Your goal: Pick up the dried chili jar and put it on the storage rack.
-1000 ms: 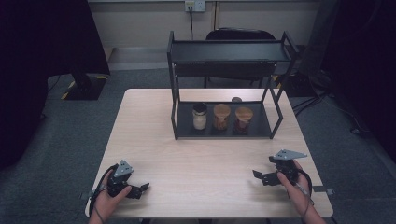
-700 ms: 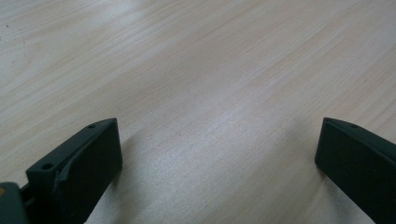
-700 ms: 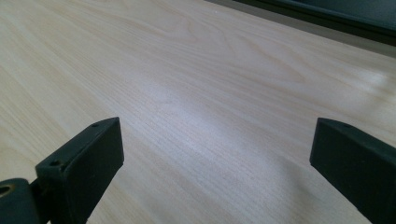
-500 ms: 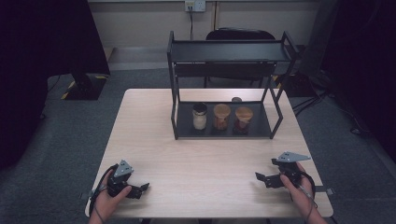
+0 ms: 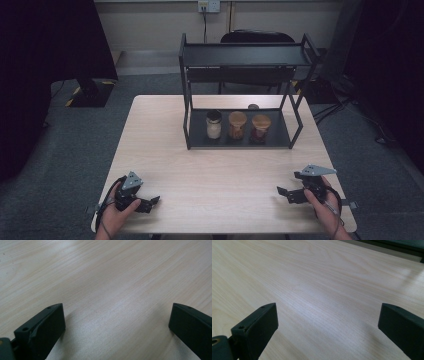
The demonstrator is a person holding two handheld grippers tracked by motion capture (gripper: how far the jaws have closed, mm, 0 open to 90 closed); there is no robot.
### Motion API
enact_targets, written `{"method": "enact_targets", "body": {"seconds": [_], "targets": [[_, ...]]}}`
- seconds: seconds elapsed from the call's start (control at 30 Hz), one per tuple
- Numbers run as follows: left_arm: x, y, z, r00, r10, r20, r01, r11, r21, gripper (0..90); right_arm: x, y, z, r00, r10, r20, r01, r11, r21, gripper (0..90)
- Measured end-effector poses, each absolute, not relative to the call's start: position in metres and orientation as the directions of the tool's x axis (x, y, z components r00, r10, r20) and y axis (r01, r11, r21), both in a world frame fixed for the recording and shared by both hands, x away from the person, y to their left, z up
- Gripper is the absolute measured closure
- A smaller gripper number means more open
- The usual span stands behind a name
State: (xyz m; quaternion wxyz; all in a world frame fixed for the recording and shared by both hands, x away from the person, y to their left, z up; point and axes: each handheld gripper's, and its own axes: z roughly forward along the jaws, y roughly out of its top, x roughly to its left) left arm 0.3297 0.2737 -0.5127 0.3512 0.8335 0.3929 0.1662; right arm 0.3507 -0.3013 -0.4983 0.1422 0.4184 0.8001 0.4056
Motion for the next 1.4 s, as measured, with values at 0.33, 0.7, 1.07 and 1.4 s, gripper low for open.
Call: {"method": "enact_targets", "body": {"seconds": [0.33, 0.7, 1.07, 1.4], "targets": [[0.330, 0.274, -0.513, 0.637, 0.771, 0.002, 0.537, -0.446, 0.716, 0.1, 0.348, -0.307, -0.499, -0.609, 0.786, 0.109, 0.555, 0.324, 0.766, 1.6], [0.330, 0.274, -0.513, 0.637, 0.771, 0.002, 0.537, -0.446, 0.716, 0.1, 0.342, -0.316, -0.499, -0.604, 0.790, 0.108, 0.559, 0.324, 0.763, 1.6], [0.330, 0.274, -0.513, 0.635, 0.772, 0.001, 0.539, -0.444, 0.716, 0.1, 0.336, -0.326, -0.499, -0.604, 0.789, 0.115, 0.570, 0.326, 0.754, 1.6], [0.330, 0.274, -0.513, 0.635, 0.772, 0.001, 0.539, -0.444, 0.716, 0.1, 0.327, -0.333, -0.500, -0.635, 0.771, 0.050, 0.553, 0.408, 0.727, 1.7]]}}
